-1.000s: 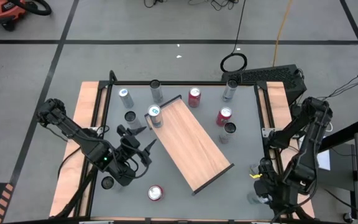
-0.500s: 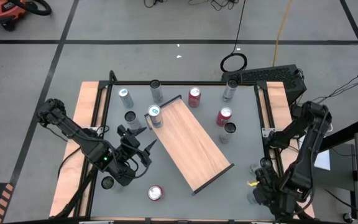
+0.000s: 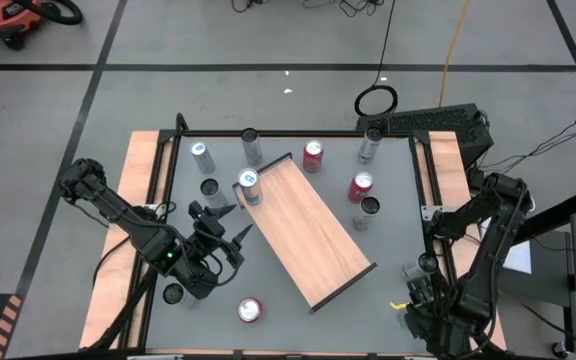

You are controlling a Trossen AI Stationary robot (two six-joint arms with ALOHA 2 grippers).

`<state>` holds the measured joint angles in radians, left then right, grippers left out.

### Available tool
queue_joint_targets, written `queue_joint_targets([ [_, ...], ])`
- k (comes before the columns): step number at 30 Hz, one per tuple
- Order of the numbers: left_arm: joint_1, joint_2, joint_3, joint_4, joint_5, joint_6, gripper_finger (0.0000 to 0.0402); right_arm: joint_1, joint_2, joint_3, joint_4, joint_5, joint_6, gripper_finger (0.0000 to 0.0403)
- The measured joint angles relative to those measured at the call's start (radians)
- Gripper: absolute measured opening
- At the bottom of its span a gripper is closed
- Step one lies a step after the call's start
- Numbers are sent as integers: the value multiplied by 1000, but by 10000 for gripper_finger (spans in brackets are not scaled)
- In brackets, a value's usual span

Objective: Place canned beverage on shelf
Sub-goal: Put the bottom silver soda can on the shelf aligned with the other silver soda can

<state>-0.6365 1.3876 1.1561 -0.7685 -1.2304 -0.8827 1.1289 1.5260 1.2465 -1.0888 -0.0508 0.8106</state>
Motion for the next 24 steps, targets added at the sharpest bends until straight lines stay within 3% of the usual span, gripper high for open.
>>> queue_joint_targets([
  [6,0,0,0,0,1,0,299,0,29,0,9,3,-12,286],
  [16,0,0,0,0,2,1,299,0,46,0,24,3,-12,201],
  [24,0,0,0,5,18,-3,299,-19,27,0,50,-10,70,213],
])
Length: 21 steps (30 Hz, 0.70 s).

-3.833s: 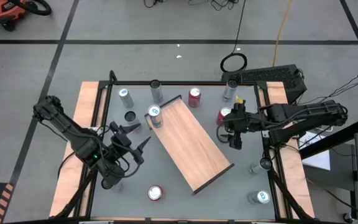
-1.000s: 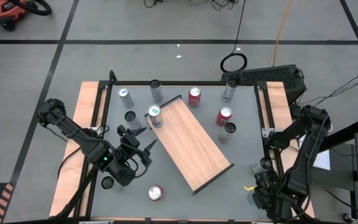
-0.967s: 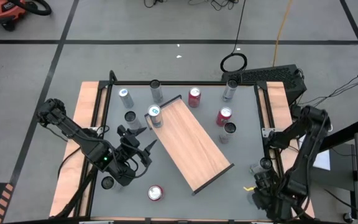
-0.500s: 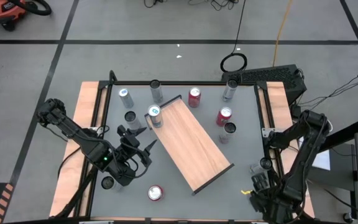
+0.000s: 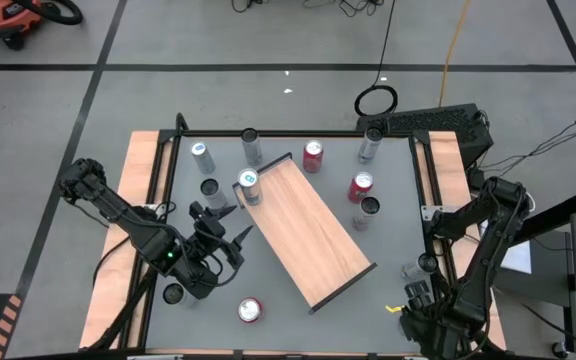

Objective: Place canned beverage on shelf
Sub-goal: Put the bottom silver soda can on the shelf aligned with the other silver soda can

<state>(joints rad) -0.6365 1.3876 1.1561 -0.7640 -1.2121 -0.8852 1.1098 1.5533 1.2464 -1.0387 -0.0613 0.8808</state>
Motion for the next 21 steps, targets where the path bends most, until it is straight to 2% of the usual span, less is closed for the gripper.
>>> queue_joint_targets([
  [9,-3,0,0,17,0,1,299,-56,-26,136,-49,-23,21,205],
  [15,-3,0,0,50,-1,9,299,-126,-27,316,-152,-14,1,203],
  [21,-3,0,0,94,-34,11,299,-223,-28,449,-312,39,-6,205],
])
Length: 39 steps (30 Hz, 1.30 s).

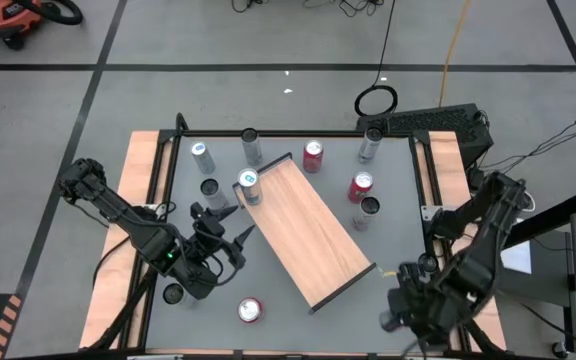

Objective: Place canned beverage on shelf
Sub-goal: Put the bottom silver soda can on the shelf aligned with the other silver soda can

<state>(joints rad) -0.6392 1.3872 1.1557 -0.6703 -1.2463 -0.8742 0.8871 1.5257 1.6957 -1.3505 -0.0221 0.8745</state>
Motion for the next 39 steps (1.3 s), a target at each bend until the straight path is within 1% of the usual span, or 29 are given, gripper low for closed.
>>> queue_joint_targets([
  [3,0,2,0,52,-13,38,299,-55,0,49,-56,0,-3,205],
  [5,0,12,0,119,-15,100,299,-88,0,77,-76,-1,-29,205],
  [10,0,46,0,335,-11,329,299,-163,0,134,-83,-4,-103,205],
  [15,0,83,0,544,29,521,299,-218,-1,168,-52,3,-200,205],
  [21,-3,122,0,695,85,641,299,-268,-1,177,-9,73,-263,205],
  [26,-3,161,0,809,117,739,299,-313,-1,177,81,129,-336,205],
  [29,-3,187,0,857,125,783,299,-342,-1,177,128,139,-397,205],
  [35,-3,238,0,912,172,866,299,-388,0,177,198,286,-511,206],
  [39,-3,268,0,963,173,939,299,-422,0,177,249,313,-568,206],
])
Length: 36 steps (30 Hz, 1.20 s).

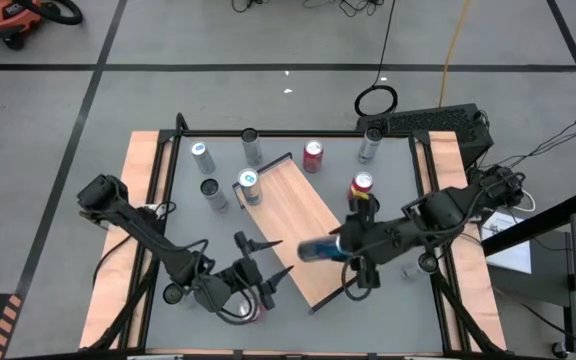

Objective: Place canned beverage on shelf
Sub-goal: Put the bottom silver soda can on the shelf aligned with the other silver soda can

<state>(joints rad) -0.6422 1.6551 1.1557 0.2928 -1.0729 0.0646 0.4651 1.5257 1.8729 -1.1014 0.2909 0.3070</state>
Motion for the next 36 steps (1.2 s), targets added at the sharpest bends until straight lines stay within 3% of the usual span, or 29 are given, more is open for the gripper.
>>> queue_joint_targets([
  [11,34,37,0,104,-22,142,302,-71,16,0,65,-6,-111,206],
  [23,106,37,0,110,-24,184,378,-106,42,0,91,-9,-167,206],
  [36,118,37,0,79,-23,178,308,-106,43,-1,128,-9,-171,206],
])
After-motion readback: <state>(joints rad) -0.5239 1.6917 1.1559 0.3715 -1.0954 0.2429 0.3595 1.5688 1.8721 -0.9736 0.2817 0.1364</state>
